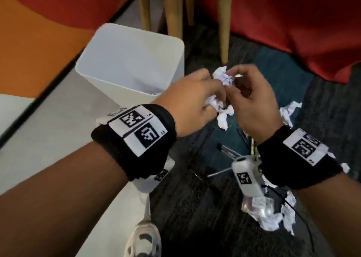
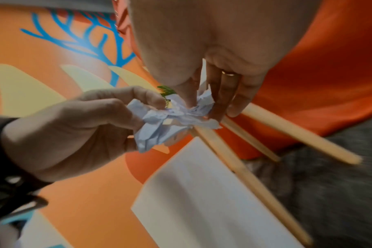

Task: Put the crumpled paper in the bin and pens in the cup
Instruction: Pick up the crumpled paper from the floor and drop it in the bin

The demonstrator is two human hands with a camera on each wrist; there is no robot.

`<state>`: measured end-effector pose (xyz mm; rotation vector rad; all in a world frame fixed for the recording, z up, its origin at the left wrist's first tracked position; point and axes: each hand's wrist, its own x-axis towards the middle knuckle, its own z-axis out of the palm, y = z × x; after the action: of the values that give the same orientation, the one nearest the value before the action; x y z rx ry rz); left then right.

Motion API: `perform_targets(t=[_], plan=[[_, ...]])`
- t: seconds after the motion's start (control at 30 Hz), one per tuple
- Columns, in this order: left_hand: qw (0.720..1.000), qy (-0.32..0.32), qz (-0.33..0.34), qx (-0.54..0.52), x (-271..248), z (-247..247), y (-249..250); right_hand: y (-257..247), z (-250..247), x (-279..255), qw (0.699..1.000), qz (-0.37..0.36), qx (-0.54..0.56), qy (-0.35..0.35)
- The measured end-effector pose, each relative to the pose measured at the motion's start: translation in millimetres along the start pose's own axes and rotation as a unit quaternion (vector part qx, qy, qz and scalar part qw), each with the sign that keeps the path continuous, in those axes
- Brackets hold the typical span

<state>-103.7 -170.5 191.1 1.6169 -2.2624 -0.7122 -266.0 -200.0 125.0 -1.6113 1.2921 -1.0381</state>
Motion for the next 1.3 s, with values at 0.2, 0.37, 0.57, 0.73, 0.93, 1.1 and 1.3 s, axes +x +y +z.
perform_targets(t=[0.2, 0.37, 0.57, 0.73, 0.93, 1.1, 1.3], plan=[[0.977, 0.165, -0.137, 0.007, -16.0, -47.1, -39.8, -42.2, 48.6, 38.0, 0.998, -0.050, 0.029, -0.007], [0.960, 0.193, -0.199, 0.032, -17.9, -34.4, -47.8, -64.1, 77.3, 57.7, 0.996, -0.084, -0.008, -0.021], [0.947, 0.207, -0.243, 0.028, -20.7, -33.1, -54.3, -66.8, 93.4, 75.5, 0.973, -0.089, -0.205, -0.059], [0.944, 0.211, -0.252, 0.016, -25.3, -34.2, -61.1, -54.7, 98.1, 78.7, 0.941, -0.077, -0.311, -0.107], [0.946, 0.211, -0.246, 0.018, -20.7, -34.6, -65.0, -40.2, 78.7, 65.8, 0.982, -0.097, -0.163, -0.014], [0.951, 0.193, -0.229, 0.080, -16.1, -40.5, -50.5, 0.4, 20.0, 50.8, 0.983, -0.038, -0.181, 0.024], [0.979, 0.197, -0.026, 0.035, -1.3, -39.3, -10.3, 75.0, -39.5, 18.0, 0.939, 0.090, -0.321, -0.087]])
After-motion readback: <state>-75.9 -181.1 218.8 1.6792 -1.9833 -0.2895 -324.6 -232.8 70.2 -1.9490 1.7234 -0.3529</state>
